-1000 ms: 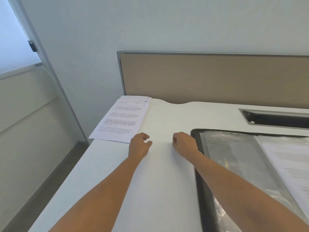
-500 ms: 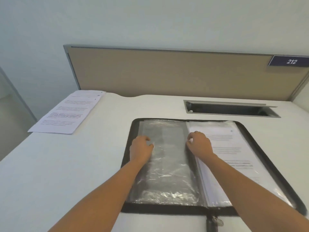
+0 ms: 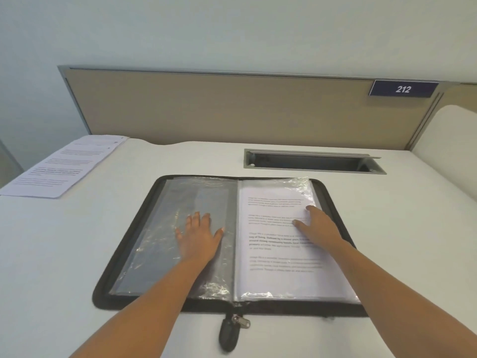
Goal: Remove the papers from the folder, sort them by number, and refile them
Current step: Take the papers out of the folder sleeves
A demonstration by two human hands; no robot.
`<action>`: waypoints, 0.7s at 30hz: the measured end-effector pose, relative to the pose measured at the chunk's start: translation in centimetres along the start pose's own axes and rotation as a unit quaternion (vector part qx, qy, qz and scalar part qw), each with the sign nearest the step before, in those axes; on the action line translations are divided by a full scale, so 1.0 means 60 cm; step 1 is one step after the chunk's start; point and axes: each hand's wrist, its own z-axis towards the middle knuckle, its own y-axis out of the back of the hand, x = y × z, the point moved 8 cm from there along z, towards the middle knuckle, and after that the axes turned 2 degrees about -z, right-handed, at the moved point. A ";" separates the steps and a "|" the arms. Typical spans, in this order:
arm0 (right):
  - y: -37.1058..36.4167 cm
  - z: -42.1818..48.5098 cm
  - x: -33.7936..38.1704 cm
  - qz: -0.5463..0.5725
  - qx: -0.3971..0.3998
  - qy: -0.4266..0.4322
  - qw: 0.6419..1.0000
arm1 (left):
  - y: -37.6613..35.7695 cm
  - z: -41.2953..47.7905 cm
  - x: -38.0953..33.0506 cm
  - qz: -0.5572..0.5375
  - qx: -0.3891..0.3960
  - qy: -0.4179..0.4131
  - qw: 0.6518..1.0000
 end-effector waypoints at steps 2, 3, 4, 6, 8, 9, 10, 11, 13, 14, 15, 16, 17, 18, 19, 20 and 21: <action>-0.001 -0.004 -0.001 0.001 0.001 0.011 1.000 | -0.007 -0.005 0.010 0.006 0.009 0.005 1.000; -0.001 -0.006 0.002 -0.001 -0.001 0.018 1.000 | -0.008 -0.006 0.013 0.007 0.008 0.004 1.000; 0.001 -0.008 0.005 -0.003 -0.004 0.024 1.000 | -0.008 -0.006 0.016 0.009 0.007 0.003 1.000; 0.006 -0.009 0.012 -0.004 -0.012 0.033 0.999 | -0.007 -0.009 0.018 0.018 0.004 -0.003 1.000; 0.012 -0.009 0.016 0.002 -0.027 0.035 0.999 | -0.006 -0.012 0.018 0.021 -0.004 -0.008 1.000; 0.016 -0.009 0.017 0.004 -0.035 0.036 0.999 | -0.005 -0.012 0.018 0.019 -0.007 -0.009 1.000; 0.020 -0.008 0.020 0.009 -0.043 0.036 0.998 | -0.004 -0.012 0.018 0.018 -0.011 -0.009 1.000; 0.023 -0.006 0.021 0.020 -0.048 0.034 0.998 | -0.003 -0.012 0.019 0.019 -0.014 -0.009 1.000; 0.026 -0.003 0.025 0.063 -0.047 0.019 0.997 | -0.002 -0.012 0.020 0.016 -0.018 -0.011 1.000; 0.024 -0.002 0.027 0.092 -0.037 0.005 0.995 | -0.001 -0.013 0.020 0.011 -0.019 -0.011 1.000; 0.019 -0.002 0.031 0.136 -0.017 -0.011 0.991 | -0.001 -0.013 0.021 0.005 -0.017 -0.009 1.000; 0.011 -0.005 0.036 0.193 0.014 -0.029 0.981 | -0.001 -0.013 0.021 -0.005 -0.014 -0.004 1.000; 0.001 -0.010 0.042 0.251 0.050 -0.045 0.966 | 0.000 -0.012 0.021 -0.017 -0.009 0.005 1.000; -0.005 -0.018 0.052 0.292 0.082 -0.053 0.952 | 0.001 -0.011 0.020 -0.029 -0.002 0.014 0.999; -0.009 -0.025 0.064 0.321 0.110 -0.057 0.939 | 0.003 -0.010 0.017 -0.038 0.006 0.024 0.999; -0.013 -0.031 0.076 0.359 0.136 -0.063 0.921 | 0.007 -0.008 0.012 -0.049 0.010 0.031 0.998; -0.018 -0.036 0.089 0.408 0.162 -0.070 0.896 | 0.013 -0.006 0.005 -0.070 0.010 0.036 0.997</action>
